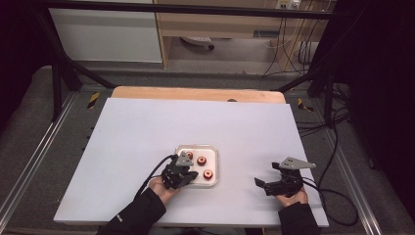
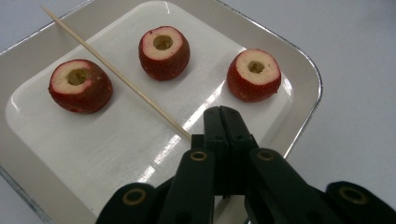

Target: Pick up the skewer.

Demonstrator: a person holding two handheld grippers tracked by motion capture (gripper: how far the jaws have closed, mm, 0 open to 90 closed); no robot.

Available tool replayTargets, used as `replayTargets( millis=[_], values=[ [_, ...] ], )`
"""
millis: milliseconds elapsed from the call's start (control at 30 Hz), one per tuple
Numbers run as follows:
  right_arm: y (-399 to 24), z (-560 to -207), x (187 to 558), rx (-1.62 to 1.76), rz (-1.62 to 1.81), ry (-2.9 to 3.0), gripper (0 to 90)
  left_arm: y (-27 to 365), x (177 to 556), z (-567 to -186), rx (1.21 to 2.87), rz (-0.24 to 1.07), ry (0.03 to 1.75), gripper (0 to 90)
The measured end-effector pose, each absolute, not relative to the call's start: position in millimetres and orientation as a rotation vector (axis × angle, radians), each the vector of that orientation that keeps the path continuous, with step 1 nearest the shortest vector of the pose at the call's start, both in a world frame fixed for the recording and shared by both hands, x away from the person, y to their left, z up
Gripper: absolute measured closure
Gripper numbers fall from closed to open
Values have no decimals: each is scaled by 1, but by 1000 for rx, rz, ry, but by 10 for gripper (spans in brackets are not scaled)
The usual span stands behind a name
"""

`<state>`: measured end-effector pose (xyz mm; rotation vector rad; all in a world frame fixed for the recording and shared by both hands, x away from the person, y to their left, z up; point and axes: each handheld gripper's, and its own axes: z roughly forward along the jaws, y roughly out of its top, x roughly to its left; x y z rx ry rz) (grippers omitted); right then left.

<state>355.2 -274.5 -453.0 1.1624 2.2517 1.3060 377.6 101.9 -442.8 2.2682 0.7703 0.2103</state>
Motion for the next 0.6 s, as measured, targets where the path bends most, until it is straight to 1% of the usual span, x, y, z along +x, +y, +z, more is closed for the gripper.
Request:
replayTargets(
  millis=[433,500,533,600],
  values=[
    [-275,-453,355,1163,1302,2254,8,117,377,-440,2265,238,815,897],
    [-275,-453,355,1165,1304,2250,8,119,376,-436,2239,259,830,896],
    [-275,-453,355,1164,1305,2249,8,119,376,-435,2222,266,845,890],
    [-275,-452,355,1162,1306,2248,8,121,376,-432,2189,288,882,846]
  ],
)
